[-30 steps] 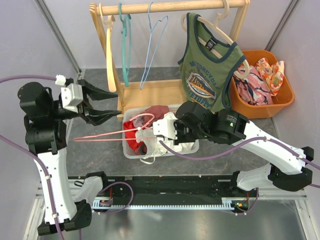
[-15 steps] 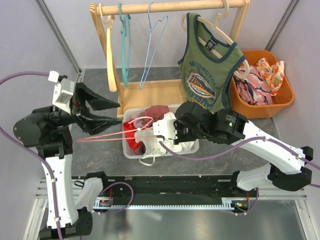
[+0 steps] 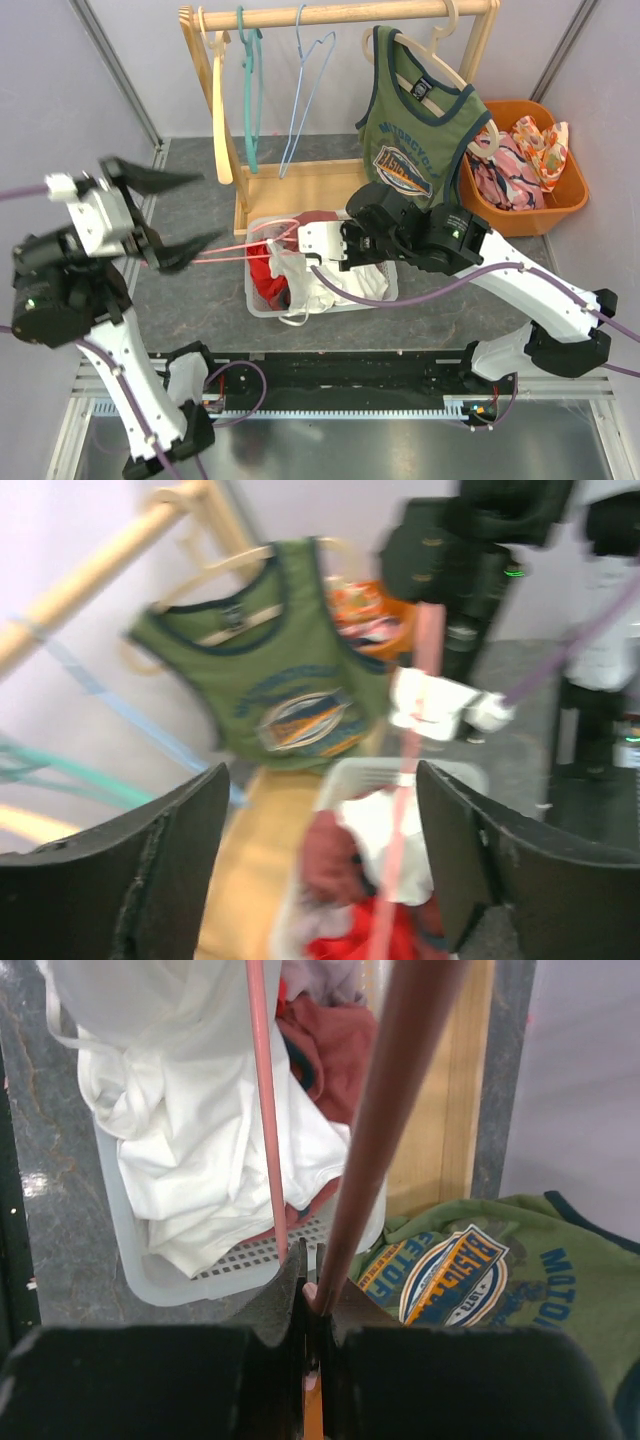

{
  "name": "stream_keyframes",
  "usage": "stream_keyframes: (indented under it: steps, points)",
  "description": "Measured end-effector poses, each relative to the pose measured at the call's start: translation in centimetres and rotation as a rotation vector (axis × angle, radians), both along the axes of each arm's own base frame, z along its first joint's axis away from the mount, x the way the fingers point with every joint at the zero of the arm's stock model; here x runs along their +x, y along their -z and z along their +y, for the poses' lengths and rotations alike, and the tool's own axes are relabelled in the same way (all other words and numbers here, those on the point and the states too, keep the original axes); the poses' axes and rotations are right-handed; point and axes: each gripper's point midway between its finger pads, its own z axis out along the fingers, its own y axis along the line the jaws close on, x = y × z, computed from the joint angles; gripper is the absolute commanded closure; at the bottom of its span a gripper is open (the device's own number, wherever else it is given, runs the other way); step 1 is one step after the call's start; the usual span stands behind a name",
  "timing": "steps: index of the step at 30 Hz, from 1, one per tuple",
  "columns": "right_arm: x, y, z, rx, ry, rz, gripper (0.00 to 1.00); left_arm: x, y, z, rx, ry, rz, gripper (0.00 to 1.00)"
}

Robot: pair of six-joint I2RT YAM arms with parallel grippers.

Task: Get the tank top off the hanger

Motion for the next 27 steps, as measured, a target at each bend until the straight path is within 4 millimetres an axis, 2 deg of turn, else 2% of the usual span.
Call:
stream_keyframes:
  steps: [2,4,6,9,11,14,18,20,23,25,27]
  points:
    - [0.4,-0.7,0.3,0.019,0.0,-0.015,1.0,2.3,-3.1,1.5,0.01,-0.092,-0.044,0.07]
    - [0.7,-1.0,0.6,0.034,0.005,-0.022,1.0,4.3,-3.7,2.9,-0.011,-0.14,-0.021,0.03]
    - [0.9,-0.9,0.6,0.031,0.01,-0.021,1.0,6.3,-2.5,4.5,-0.081,-0.201,0.077,0.0]
    - [1.3,-0.6,0.5,0.028,0.021,-0.017,1.0,8.8,-2.5,6.5,-0.245,-0.312,0.173,0.0]
    - [1.6,-0.4,0.4,0.03,0.027,-0.014,1.0,9.6,-2.1,7.3,-0.319,-0.384,0.229,0.0]
    - [1.8,-0.3,0.2,0.033,0.033,-0.006,1.0,9.8,-0.5,7.7,-0.383,-0.459,0.326,0.0]
    - [2.2,-0.4,0.1,0.043,0.036,-0.001,1.0,10.0,1.5,7.0,-0.404,-0.473,0.416,0.0]
    - [2.4,-0.3,0.0,0.044,0.041,0.004,1.0,10.7,2.6,5.6,-0.406,-0.439,0.5,0.0]
    - [2.8,0.2,-0.1,0.038,0.051,0.013,1.0,12.4,2.8,3.5,-0.386,-0.37,0.589,0.0]
    - [3.0,1.1,-0.4,0.023,0.061,0.024,1.0,13.9,3.2,3.1,-0.374,-0.375,0.616,0.0]
    - [3.1,1.9,-0.6,0.008,0.063,0.041,1.0,15.3,4.6,2.5,-0.337,-0.385,0.643,0.0]
